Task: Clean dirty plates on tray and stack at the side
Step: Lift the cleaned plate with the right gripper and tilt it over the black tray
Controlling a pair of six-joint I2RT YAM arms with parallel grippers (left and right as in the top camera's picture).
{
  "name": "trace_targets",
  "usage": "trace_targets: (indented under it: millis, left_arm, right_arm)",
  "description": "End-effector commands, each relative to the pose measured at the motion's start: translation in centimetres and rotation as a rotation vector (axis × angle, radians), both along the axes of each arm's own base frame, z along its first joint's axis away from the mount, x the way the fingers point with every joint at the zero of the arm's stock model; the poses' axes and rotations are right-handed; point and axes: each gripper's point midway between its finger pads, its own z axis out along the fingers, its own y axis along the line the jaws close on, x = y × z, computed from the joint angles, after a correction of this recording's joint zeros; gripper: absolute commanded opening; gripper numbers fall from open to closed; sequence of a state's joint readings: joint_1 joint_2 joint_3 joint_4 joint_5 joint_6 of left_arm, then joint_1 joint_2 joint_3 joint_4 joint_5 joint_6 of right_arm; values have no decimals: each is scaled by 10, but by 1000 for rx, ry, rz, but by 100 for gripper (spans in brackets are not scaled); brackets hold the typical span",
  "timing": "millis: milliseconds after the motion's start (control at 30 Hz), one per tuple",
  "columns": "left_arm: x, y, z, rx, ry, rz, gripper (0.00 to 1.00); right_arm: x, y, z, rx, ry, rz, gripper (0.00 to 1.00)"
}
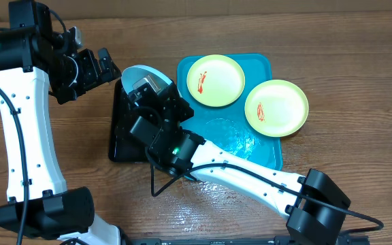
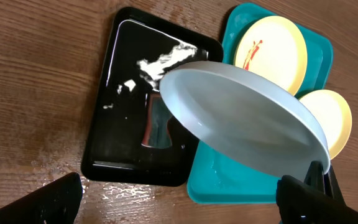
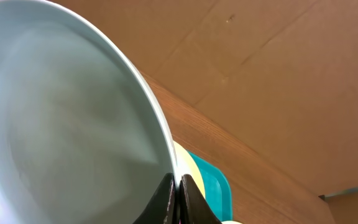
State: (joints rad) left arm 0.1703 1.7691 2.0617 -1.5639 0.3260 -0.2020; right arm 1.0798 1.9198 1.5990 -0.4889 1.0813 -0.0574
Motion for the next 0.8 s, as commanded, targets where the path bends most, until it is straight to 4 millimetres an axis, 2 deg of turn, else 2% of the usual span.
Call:
trace_targets:
  millis: [0, 433, 567, 633, 767]
  left_arm:
    - [-1, 0, 12, 18, -44, -19, 100]
    - [-1, 0, 12, 19, -44, -20, 100]
    - [-1, 0, 12, 19, -44, -19, 100]
    - [-1, 0, 12, 19, -44, -20, 100]
    - [-1, 0, 12, 19, -44, -20, 100]
  right_arm:
    - [1, -7, 34, 64, -53, -23, 4]
    - [1, -7, 34, 68, -53, -25, 4]
    - [10, -18, 32, 159, -59, -84, 4]
    - [18, -27, 24, 243, -29, -123, 4]
    - [31, -33, -6, 392, 161, -99, 4]
